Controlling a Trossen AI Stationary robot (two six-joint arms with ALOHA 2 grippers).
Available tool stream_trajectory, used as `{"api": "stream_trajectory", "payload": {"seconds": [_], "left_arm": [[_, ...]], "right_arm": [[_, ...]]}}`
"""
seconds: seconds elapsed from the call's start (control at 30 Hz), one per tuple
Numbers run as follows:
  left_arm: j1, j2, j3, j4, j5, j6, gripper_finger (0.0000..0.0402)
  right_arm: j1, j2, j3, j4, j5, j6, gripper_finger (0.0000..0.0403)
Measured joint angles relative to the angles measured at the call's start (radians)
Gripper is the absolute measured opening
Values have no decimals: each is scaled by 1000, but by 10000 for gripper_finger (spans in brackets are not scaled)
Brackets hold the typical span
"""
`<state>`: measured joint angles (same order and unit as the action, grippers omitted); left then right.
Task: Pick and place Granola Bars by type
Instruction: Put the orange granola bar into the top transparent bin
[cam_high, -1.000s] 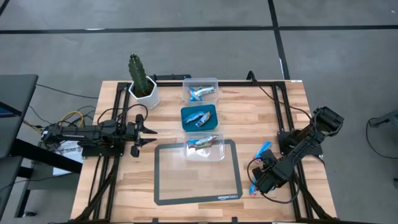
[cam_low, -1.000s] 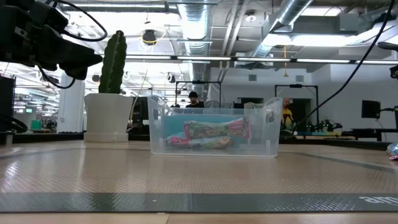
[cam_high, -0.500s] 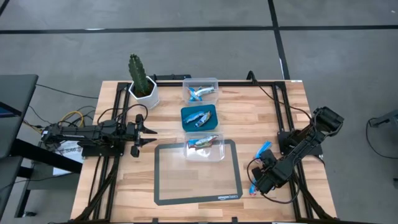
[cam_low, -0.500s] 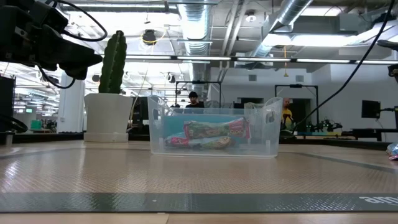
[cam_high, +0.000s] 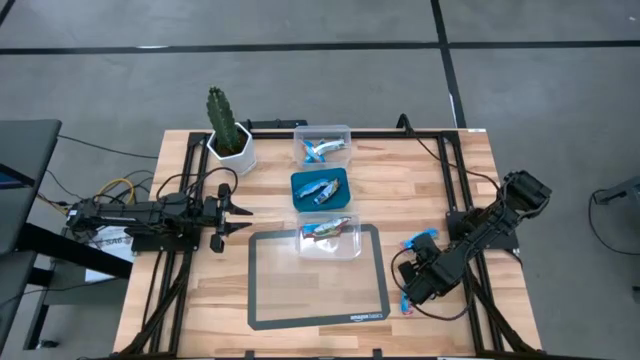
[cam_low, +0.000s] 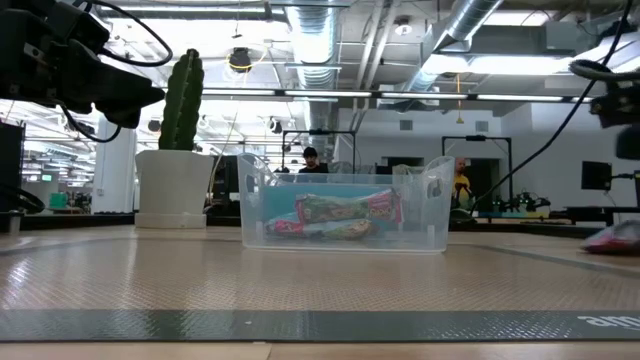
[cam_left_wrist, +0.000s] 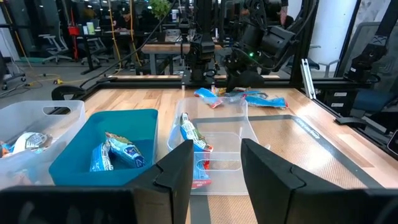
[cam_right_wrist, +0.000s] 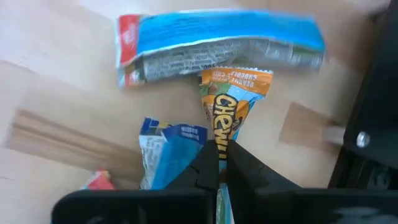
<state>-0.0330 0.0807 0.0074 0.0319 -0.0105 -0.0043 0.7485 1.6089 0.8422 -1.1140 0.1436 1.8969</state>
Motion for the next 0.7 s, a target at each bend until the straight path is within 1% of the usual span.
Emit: {"api": "stream_trajectory", "payload": {"seconds": [0.13,0.33,0.47,0.7], "left_arm": [[0,0,0,0,0,5,128],[0,0,0,0,0,2,128],[0,0,0,0,0,1,128],[0,0,0,0,0,4,128]], "right_arm": [[-40,0,47,-64,71,-52,7],[-108,0,131,-141,220,-153,4],[-168,0,174,-147,308,-250,8],[-280,0,236,-145,430,-447,5]]}}
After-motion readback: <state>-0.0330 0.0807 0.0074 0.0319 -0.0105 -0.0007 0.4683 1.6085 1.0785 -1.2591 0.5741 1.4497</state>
